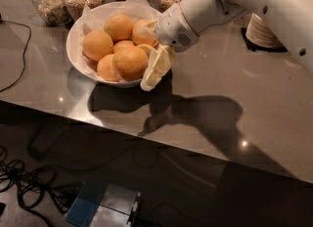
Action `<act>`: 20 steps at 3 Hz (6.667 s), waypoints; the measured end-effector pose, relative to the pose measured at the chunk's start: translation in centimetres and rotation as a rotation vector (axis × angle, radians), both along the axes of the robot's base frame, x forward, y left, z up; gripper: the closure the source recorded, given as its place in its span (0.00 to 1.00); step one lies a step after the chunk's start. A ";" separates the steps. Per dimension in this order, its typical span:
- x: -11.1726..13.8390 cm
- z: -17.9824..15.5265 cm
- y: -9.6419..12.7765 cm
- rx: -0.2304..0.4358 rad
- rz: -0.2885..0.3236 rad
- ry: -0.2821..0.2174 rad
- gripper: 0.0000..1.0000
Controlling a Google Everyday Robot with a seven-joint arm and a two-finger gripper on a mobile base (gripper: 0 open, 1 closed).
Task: Pick orange from white bowl
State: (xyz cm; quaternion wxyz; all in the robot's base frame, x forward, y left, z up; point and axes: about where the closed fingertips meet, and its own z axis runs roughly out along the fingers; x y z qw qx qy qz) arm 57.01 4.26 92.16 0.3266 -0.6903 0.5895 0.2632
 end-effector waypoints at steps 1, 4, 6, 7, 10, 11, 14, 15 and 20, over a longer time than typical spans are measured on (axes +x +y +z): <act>0.0 0.0 0.0 -0.001 0.000 0.000 0.00; -0.3 -3.1 0.2 0.034 -0.015 0.088 0.00; -0.3 -3.1 0.2 0.034 -0.014 0.088 0.42; -0.3 -3.1 0.2 0.034 -0.014 0.088 0.65; -0.5 -2.5 0.2 0.035 -0.014 0.088 1.00; -0.6 -1.2 0.8 0.072 -0.002 0.070 1.00; -1.2 2.4 1.5 0.165 -0.004 0.038 1.00; -1.2 2.6 1.5 0.165 -0.004 0.038 0.73; -1.2 0.7 2.4 0.100 0.019 0.139 0.00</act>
Offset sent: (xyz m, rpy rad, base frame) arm -0.0019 -0.0058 -0.0411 0.0446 0.1111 -0.0386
